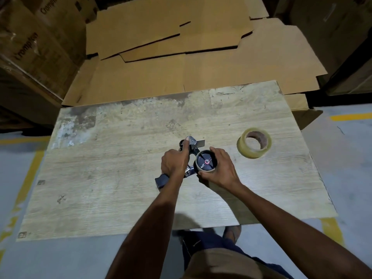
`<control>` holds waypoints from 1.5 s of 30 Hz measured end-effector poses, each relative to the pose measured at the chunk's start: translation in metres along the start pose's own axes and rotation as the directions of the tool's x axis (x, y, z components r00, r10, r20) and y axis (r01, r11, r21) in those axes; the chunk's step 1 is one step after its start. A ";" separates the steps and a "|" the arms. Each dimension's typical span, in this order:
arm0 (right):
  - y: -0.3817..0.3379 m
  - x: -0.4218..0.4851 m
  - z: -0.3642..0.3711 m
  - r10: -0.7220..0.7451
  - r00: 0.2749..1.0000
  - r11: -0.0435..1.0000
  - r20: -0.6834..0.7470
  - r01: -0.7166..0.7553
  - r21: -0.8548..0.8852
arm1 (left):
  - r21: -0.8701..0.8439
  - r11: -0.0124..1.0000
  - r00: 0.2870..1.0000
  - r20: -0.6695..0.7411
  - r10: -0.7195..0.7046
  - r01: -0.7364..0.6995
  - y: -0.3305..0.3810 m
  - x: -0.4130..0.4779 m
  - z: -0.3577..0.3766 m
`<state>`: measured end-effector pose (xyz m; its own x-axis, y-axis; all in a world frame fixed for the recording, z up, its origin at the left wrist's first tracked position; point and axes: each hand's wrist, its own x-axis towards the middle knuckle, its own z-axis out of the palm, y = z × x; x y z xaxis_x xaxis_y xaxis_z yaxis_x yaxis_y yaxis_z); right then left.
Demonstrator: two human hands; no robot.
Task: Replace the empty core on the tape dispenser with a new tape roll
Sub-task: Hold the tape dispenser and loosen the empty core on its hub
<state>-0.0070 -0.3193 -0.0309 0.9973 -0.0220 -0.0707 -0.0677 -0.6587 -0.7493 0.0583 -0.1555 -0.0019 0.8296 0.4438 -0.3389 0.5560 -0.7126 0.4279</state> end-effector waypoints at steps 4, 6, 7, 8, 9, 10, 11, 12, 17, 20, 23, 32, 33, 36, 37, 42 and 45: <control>0.005 0.005 0.006 -0.016 0.999 0.997 -0.035 0.019 0.079 | -0.025 0.999 0.996 -0.080 -0.039 0.038 -0.002 0.007 0.009; 0.006 0.005 0.009 -0.002 0.998 0.994 -0.062 0.009 0.110 | -0.014 0.999 0.995 -0.097 -0.033 0.032 -0.001 0.008 0.010; 0.007 0.005 0.010 0.004 0.997 0.992 -0.072 0.005 0.124 | -0.001 1.000 0.994 -0.107 -0.027 0.027 0.000 0.008 0.010; 0.008 0.006 0.010 0.006 0.996 0.990 -0.084 0.006 0.142 | 0.004 1.000 0.992 -0.125 -0.017 0.018 0.000 0.008 0.011; 0.008 0.006 0.009 0.006 0.995 0.987 -0.098 0.010 0.163 | 0.004 1.000 0.990 -0.143 -0.002 0.002 -0.001 0.009 0.013; 0.009 0.006 0.009 0.005 0.994 0.983 -0.106 0.015 0.184 | -0.001 1.000 0.987 -0.159 0.016 -0.016 -0.002 0.010 0.014; 0.009 0.006 0.007 0.002 0.995 0.980 -0.103 0.018 0.198 | -0.011 1.000 0.986 -0.167 0.025 -0.028 -0.002 0.009 0.015; 0.010 0.007 0.005 0.002 0.996 0.978 -0.092 0.018 0.209 | -0.022 0.999 0.986 -0.165 0.022 -0.026 -0.002 0.007 0.015; 0.009 0.007 0.002 -0.005 1.000 0.978 -0.031 0.011 0.208 | -0.049 0.994 0.986 -0.129 -0.103 0.097 0.004 -0.005 0.012; 0.005 0.008 0.007 0.034 0.998 0.976 -0.052 -0.022 0.217 | -0.051 0.984 0.980 -0.102 -0.173 0.169 0.009 -0.010 0.013; 0.002 0.009 0.012 0.101 0.991 0.969 -0.085 -0.078 0.235 | -0.053 0.988 0.979 -0.136 -0.149 0.143 0.012 -0.014 0.012; -0.001 0.012 0.012 0.096 0.978 0.975 -0.187 -0.054 0.216 | -0.073 0.989 0.979 -0.148 -0.137 0.128 0.017 -0.009 0.015; -0.001 0.013 0.011 0.094 0.979 0.975 -0.184 -0.053 0.216 | -0.076 0.990 0.978 -0.161 -0.133 0.122 0.018 -0.009 0.016; 0.000 0.015 0.011 0.073 0.981 0.979 -0.182 -0.036 0.200 | -0.125 0.984 0.968 -0.199 -0.154 0.130 0.018 -0.009 0.019; 0.000 0.015 0.010 0.065 0.982 0.981 -0.178 -0.031 0.190 | -0.136 0.982 0.965 -0.209 -0.158 0.131 0.019 -0.009 0.020; 0.005 0.021 0.004 0.032 0.995 0.990 -0.099 -0.019 0.138 | -0.165 0.977 0.961 -0.218 -0.170 0.135 0.022 -0.010 0.019; 0.005 0.023 0.000 0.026 0.997 0.992 -0.067 -0.017 0.124 | -0.178 0.975 0.959 -0.225 -0.170 0.131 0.022 -0.010 0.019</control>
<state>0.0157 -0.3230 -0.0365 0.9950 -0.0893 -0.0456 -0.0881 -0.5600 -0.8238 0.0615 -0.1857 -0.0052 0.7129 0.6694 -0.2093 0.6603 -0.5402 0.5217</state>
